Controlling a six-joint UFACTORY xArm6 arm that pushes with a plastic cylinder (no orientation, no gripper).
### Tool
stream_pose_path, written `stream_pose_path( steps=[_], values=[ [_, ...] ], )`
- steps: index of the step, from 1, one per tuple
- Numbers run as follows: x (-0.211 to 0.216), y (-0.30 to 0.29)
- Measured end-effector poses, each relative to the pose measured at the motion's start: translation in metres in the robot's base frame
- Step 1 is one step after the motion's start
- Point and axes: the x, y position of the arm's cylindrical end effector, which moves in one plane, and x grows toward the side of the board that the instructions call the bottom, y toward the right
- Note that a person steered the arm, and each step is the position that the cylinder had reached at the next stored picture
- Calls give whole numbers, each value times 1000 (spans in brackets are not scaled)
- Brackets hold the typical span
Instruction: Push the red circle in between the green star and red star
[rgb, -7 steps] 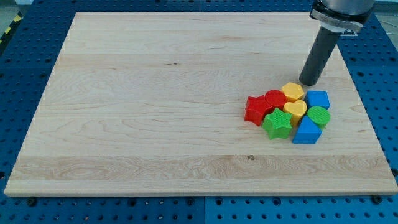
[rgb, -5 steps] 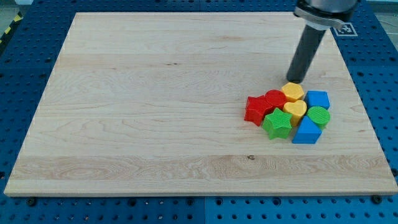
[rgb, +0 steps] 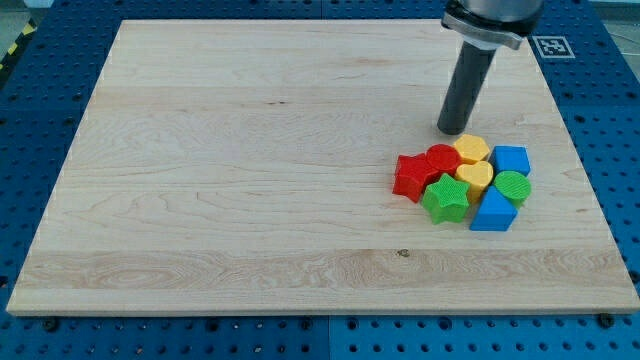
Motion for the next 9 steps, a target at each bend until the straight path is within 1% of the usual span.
stream_pose_path(
  steps=[1,2,4,6,7,8,9],
  values=[
    [-7,-6],
    [-5,-9],
    [27,-4],
    [43,8],
    [43,8],
    [45,-1],
    [48,-22]
  ],
)
